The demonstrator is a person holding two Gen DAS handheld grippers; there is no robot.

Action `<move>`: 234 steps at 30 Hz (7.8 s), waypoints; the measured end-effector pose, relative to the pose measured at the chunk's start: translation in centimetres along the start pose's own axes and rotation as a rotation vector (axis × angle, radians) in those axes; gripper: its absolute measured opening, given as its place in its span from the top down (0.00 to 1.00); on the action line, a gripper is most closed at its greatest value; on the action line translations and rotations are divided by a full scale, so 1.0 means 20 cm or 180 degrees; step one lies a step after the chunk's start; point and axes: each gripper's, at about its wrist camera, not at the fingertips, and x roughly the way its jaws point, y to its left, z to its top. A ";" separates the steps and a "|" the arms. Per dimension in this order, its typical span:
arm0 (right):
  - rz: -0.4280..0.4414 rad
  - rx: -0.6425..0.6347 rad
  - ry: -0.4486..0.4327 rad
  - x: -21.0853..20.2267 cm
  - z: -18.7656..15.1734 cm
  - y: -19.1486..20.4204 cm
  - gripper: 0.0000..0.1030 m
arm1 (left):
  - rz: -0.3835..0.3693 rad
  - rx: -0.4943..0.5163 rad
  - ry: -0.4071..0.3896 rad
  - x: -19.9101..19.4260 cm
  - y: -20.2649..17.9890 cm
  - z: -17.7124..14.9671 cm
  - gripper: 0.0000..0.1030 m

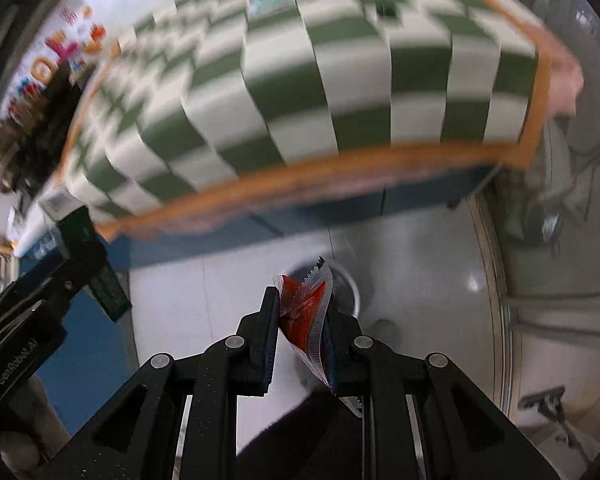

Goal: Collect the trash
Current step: 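Carry the medicine box and red wrapper down and drop them into the bin, then raise both tools back toward the counter, then grasp the green sachet with the left tool while the right tool grasps the dark green piece, then carry the sachet and green piece down and release them into the bin, then raise both open tools from the bin back toward the counter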

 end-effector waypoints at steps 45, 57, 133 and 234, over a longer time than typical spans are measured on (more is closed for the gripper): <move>-0.0469 0.0035 0.0968 2.04 -0.38 -0.38 0.00 | 0.0602 -0.0262 0.0941 1.61 0.38 -0.44 0.00; -0.0528 0.0047 0.0822 1.70 -0.34 -0.30 0.00 | 0.0566 -0.0234 0.0909 1.30 0.31 -0.44 0.00; 0.0109 0.0330 -0.0304 0.07 1.99 -0.72 0.81 | 0.0397 0.0053 0.0214 0.35 -0.70 1.93 0.96; -0.0411 -0.0164 0.0721 1.59 -0.32 -0.24 0.00 | 0.0570 -0.0396 0.0678 1.14 0.32 -0.42 0.00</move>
